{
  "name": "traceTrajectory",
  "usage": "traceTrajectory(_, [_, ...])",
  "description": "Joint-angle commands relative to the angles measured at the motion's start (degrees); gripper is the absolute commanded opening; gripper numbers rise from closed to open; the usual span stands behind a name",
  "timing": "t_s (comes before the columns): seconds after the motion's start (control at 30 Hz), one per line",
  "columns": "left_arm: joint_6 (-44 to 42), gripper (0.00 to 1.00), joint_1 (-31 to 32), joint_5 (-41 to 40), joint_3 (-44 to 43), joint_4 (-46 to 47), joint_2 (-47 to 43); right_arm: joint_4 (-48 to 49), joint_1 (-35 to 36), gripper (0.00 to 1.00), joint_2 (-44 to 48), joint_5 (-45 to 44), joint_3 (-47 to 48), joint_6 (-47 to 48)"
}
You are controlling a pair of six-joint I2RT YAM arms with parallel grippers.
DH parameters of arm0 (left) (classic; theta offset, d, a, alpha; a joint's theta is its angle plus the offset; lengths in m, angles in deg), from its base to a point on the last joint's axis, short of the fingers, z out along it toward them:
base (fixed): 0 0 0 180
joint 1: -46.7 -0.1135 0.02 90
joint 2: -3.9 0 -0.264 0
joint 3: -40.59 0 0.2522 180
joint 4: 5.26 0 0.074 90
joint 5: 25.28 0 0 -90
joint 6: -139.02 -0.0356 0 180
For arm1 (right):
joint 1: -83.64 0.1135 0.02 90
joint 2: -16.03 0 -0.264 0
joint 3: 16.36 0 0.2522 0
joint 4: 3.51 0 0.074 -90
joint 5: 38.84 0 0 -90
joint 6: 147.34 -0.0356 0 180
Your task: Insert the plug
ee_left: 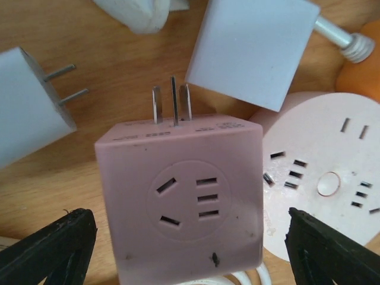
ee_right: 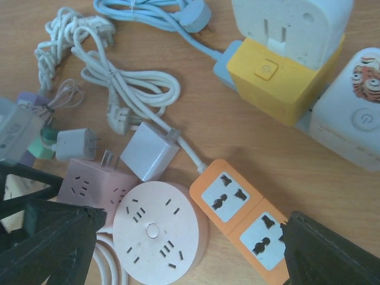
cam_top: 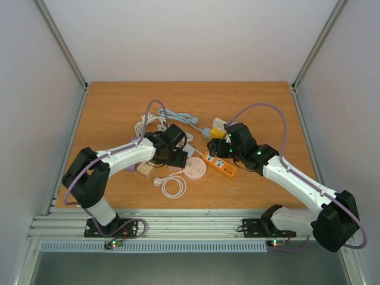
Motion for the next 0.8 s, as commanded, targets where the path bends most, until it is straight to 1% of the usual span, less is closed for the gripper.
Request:
traceTrajectory(0.0, [2.3,0.86,1.2,-3.4,-0.9,1.3,2.1,4.3,0.5,0.87,0.4,3.1,-1.8,-0.3])
traceTrajectory(0.07, [2.8,0.82,1.3,-4.2,-0.3,2.2,2.4,4.6,0.5,0.87,0.0,3.7,-2.0,-0.8])
traceTrajectory(0.2, [3.0,0.68,1.3,-4.6,0.1,2.9,3.1,4.5,0.5,0.86,-1.4,4.6,-2.1,-2.2])
traceTrajectory(0.27, [3.0,0.64,1.2,-5.1,0.3,3.2,2.8,5.0,0.5,0.86,-1.2,5.0,-2.6,-2.7])
traceTrajectory(0.43, [2.1,0.53,1.3,-6.7,2.2,5.7,-0.1,7.6,0.5,0.86,0.6,7.2,-4.4,-0.4])
traceTrajectory(0.53, [1.8,0.51,1.2,-7.6,2.9,6.1,-3.0,8.2,0.5,0.86,0.4,9.6,-3.5,5.0])
traceTrajectory(0.6, [1.9,0.51,1.3,-7.6,3.0,5.9,-5.6,9.7,0.7,0.91,0.5,10.9,-3.6,9.3])
traceTrajectory(0.67, [1.8,0.51,1.3,-6.6,2.6,5.6,-8.5,12.5,1.5,0.93,1.3,10.4,-4.6,13.2])
traceTrajectory(0.77, [1.6,0.51,1.3,-3.6,2.2,5.2,-12.8,15.2,2.0,0.92,2.4,9.7,-5.0,18.4])
